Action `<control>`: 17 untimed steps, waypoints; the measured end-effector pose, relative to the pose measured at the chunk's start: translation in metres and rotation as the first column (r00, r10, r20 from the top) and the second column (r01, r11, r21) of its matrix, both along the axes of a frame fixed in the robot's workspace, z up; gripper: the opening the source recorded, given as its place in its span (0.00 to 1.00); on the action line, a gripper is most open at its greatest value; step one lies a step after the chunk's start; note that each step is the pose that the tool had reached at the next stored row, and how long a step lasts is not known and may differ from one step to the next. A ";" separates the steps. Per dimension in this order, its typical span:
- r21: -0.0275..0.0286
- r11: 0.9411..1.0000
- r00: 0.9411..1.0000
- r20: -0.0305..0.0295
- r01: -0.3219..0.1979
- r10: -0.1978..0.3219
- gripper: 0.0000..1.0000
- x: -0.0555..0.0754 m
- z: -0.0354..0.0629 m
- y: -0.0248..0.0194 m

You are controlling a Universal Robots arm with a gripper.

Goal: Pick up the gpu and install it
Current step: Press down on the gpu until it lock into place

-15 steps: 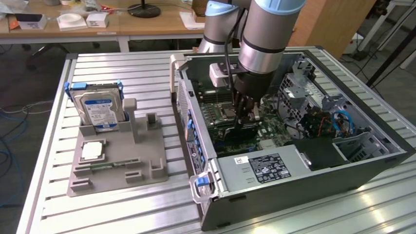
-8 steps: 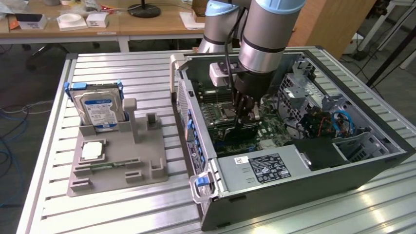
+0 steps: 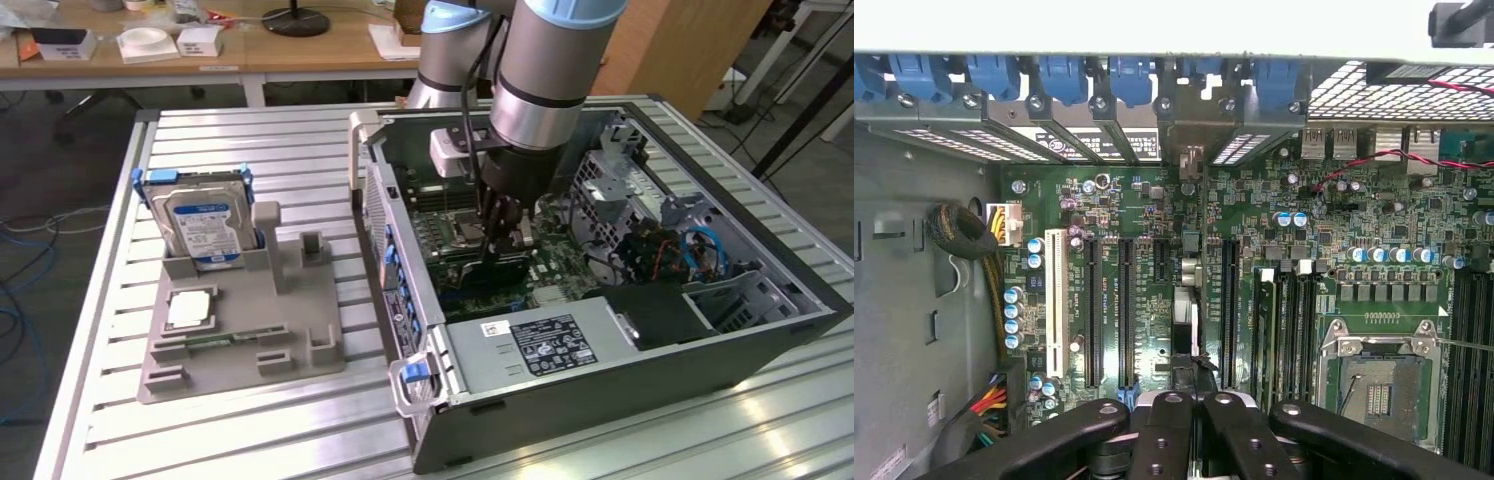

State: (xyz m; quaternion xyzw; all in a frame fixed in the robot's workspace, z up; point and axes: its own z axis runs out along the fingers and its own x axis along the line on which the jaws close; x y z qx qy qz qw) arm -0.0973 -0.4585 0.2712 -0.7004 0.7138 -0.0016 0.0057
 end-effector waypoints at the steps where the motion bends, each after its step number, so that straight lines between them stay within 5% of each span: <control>1: 0.000 1.000 1.000 0.000 0.000 0.000 0.11 0.000 -0.0006 0.0000; 17: 0.000 1.000 1.000 0.000 0.000 0.000 0.11 0.000 -0.0100 0.0000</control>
